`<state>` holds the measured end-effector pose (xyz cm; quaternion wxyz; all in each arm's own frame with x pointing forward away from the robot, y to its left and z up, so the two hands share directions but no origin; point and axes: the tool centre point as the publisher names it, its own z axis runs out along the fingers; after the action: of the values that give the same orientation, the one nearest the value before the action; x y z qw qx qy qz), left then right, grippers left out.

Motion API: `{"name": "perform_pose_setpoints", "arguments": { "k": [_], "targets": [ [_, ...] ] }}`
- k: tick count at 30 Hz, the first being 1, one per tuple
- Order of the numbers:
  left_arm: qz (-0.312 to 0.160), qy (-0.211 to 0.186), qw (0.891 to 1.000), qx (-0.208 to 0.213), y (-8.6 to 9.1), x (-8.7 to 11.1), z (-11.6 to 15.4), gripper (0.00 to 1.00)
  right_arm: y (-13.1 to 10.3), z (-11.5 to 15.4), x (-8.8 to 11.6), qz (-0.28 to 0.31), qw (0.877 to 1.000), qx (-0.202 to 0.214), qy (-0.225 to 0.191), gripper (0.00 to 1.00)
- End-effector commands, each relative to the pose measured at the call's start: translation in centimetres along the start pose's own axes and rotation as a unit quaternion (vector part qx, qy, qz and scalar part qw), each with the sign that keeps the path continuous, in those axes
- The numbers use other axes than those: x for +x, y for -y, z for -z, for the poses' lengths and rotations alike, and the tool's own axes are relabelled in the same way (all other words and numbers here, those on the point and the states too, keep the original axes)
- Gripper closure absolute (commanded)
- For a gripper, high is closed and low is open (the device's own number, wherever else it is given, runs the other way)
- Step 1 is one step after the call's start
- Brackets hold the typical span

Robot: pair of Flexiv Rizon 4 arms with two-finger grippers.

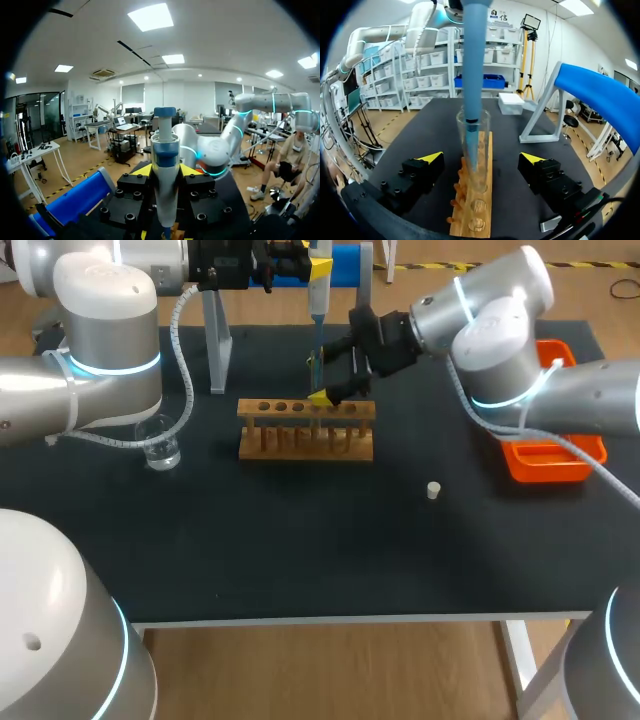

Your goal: Invert the test tube, pick up the pipette, mount the tip to pipette, aspirate from beaker and dispense into the tube, eject the tip, return the pipette, and cap with the stopper.

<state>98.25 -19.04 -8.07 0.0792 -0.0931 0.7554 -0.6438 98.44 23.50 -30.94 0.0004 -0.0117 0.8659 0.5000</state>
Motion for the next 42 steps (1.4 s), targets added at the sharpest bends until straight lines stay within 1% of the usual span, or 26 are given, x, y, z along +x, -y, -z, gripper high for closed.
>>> {"name": "perform_pose_setpoints", "arguments": {
  "k": [1,9,20,29,42],
  "targets": [
    [0.0,0.0,1.0,-0.001,0.1,-0.01,0.02,1.0,0.21,-0.42,0.28,-0.002,1.0,0.005,0.01,0.0],
    [0.0,0.0,1.0,-0.001,0.1,-0.01,0.02,1.0,0.59,-0.73,0.17,0.001,1.0,0.013,0.021,0.0],
    [0.0,0.0,1.0,-0.001,0.1,-0.01,0.02,1.0,1.04,-1.09,-0.19,0.013,0.999,0.024,0.026,0.0],
    [0.0,0.0,1.0,-0.001,0.1,-0.01,0.02,1.0,1.12,-1.33,-0.26,0.021,0.998,0.044,0.031,0.0],
    [0.0,0.0,1.0,-0.001,0.1,-0.01,0.02,1.0,1.12,-1.33,-0.26,0.021,0.998,0.044,0.031,0.0]
  ]
}}
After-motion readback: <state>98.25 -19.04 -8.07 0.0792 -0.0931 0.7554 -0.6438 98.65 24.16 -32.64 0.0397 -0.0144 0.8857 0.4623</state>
